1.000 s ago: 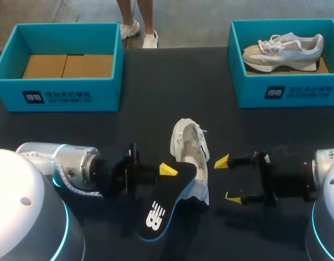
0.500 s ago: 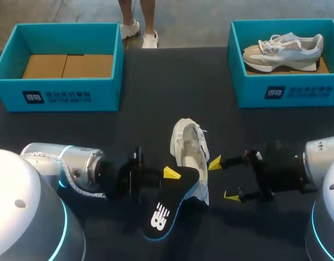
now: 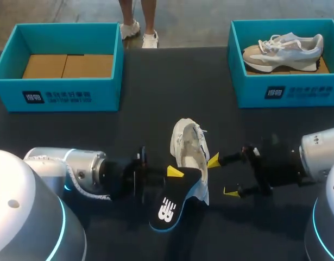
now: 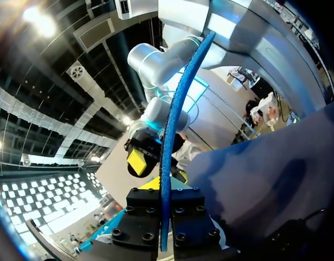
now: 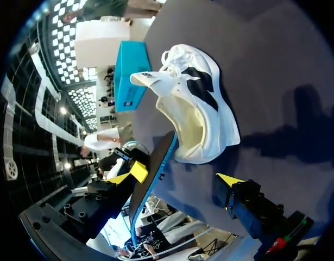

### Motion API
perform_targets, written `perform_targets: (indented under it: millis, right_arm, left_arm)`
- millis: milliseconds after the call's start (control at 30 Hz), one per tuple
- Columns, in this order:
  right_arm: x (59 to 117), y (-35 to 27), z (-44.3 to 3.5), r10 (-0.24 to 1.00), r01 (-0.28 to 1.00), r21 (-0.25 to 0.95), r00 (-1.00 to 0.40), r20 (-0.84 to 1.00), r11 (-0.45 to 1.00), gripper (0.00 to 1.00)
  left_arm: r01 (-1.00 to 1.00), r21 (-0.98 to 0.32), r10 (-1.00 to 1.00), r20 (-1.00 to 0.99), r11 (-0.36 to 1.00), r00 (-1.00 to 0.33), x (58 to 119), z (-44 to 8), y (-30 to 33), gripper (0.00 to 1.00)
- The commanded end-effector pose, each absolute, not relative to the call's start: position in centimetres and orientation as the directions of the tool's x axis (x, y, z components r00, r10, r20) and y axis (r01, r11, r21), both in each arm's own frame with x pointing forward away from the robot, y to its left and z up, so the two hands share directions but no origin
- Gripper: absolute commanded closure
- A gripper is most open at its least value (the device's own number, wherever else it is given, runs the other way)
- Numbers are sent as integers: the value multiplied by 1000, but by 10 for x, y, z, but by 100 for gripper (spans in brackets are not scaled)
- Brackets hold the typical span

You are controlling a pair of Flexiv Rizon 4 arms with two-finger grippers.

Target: Take the shoe out of the shoebox, open the shoe tongue, remove and reinsert the insole, then place the shoe into the shoebox

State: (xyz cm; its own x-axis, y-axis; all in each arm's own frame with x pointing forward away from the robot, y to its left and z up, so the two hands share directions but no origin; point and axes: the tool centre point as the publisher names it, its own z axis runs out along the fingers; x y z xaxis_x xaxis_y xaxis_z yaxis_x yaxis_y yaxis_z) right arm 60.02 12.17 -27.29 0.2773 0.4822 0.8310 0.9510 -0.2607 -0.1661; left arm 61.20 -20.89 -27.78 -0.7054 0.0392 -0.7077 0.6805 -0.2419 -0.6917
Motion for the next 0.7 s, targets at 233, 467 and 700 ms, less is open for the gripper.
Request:
perform_targets:
  millis: [233, 467, 700]
  right_arm:
    - [597, 118, -273, 473, 952, -158, 270, 839, -263, 0]
    - [596, 117, -275, 467, 951, -165, 275, 840, -262, 0]
    - [596, 116, -275, 464, 948, -164, 279, 841, -272, 0]
  left_arm:
    - [670, -708, 49, -695, -224, -718, 611, -275, -207, 100]
    - [665, -713, 51, -690, -225, -722, 610, -270, -203, 100]
    - [653, -721, 41, -678, -230, -734, 610, -268, -199, 100]
